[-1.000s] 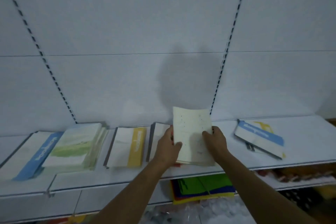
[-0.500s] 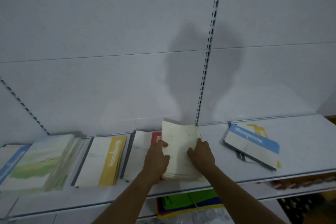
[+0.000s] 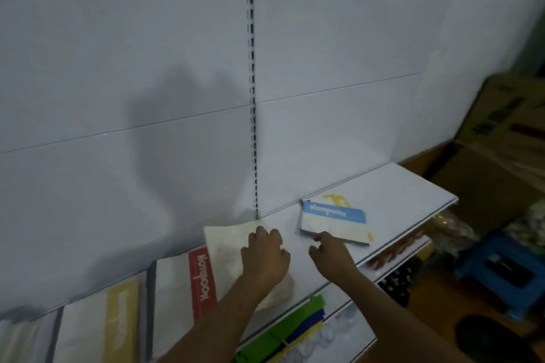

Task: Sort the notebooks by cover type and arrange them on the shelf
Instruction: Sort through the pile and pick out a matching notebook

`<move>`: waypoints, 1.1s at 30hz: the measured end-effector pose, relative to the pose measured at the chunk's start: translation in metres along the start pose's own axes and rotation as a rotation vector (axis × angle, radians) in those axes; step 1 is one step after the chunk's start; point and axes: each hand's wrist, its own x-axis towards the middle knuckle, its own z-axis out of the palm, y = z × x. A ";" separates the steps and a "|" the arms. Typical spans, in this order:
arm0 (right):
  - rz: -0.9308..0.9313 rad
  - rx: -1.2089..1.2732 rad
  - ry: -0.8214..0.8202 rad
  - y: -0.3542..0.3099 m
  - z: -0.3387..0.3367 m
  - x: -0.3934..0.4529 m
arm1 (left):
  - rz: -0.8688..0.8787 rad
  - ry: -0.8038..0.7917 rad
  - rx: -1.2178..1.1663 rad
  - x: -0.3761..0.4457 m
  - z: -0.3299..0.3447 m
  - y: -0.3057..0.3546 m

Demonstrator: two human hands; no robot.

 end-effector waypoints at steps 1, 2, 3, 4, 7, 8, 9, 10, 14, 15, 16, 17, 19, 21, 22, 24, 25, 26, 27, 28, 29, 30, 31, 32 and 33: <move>0.042 0.017 0.046 0.014 -0.016 -0.006 | 0.064 -0.041 -0.040 0.003 0.007 0.017; 0.082 0.035 0.092 0.030 -0.033 -0.012 | 0.128 -0.080 -0.084 0.005 0.015 0.035; 0.119 0.055 0.140 0.046 -0.049 -0.020 | 0.182 -0.116 -0.123 0.006 0.022 0.054; 0.160 0.068 0.192 0.063 -0.064 -0.029 | 0.229 -0.147 -0.157 0.005 0.030 0.075; 0.276 0.126 0.359 0.114 -0.109 -0.058 | 0.333 -0.234 -0.233 -0.001 0.048 0.139; 0.305 0.138 0.400 0.130 -0.123 -0.067 | 0.354 -0.266 -0.251 -0.004 0.054 0.159; 0.335 0.132 0.428 0.146 -0.136 -0.075 | 0.372 -0.296 -0.258 -0.008 0.060 0.179; 0.365 0.122 0.451 0.161 -0.149 -0.082 | 0.389 -0.313 -0.257 -0.012 0.066 0.196; 0.457 0.160 0.548 0.223 -0.192 -0.088 | 0.463 -0.346 -0.243 -0.016 0.097 0.256; 0.470 0.159 0.551 0.237 -0.202 -0.087 | 0.469 -0.349 -0.243 -0.015 0.104 0.270; 0.481 0.159 0.549 0.250 -0.212 -0.084 | 0.466 -0.353 -0.245 -0.014 0.111 0.282; 0.487 0.159 0.549 0.262 -0.221 -0.081 | 0.453 -0.360 -0.247 -0.012 0.118 0.295; 0.479 0.160 0.536 0.286 -0.240 -0.070 | 0.425 -0.371 -0.247 -0.004 0.133 0.319; 0.460 0.155 0.523 0.306 -0.255 -0.057 | 0.385 -0.380 -0.250 0.006 0.146 0.340; 0.460 0.148 0.512 0.315 -0.261 -0.049 | 0.359 -0.384 -0.257 0.011 0.153 0.349; 0.457 0.141 0.476 0.330 -0.268 -0.031 | 0.302 -0.393 -0.277 0.021 0.165 0.362; 0.445 0.136 0.452 0.335 -0.270 -0.021 | 0.273 -0.389 -0.283 0.025 0.168 0.365; 0.427 0.135 0.423 0.339 -0.271 -0.009 | 0.239 -0.383 -0.287 0.029 0.170 0.367; 0.404 0.142 0.398 0.339 -0.271 0.004 | 0.206 -0.372 -0.295 0.034 0.172 0.367; 0.379 0.148 0.373 0.339 -0.269 0.018 | 0.173 -0.361 -0.294 0.040 0.173 0.366; 0.352 0.144 0.344 0.335 -0.267 0.033 | 0.129 -0.345 -0.290 0.049 0.174 0.362; 0.319 0.137 0.313 0.329 -0.263 0.049 | 0.082 -0.326 -0.287 0.057 0.173 0.356; 0.275 0.127 0.283 0.320 -0.257 0.065 | 0.032 -0.306 -0.289 0.066 0.170 0.348; 0.225 0.109 0.258 0.309 -0.251 0.081 | -0.012 -0.282 -0.298 0.076 0.168 0.338; 0.176 0.080 0.233 0.296 -0.244 0.098 | -0.051 -0.260 -0.307 0.086 0.164 0.328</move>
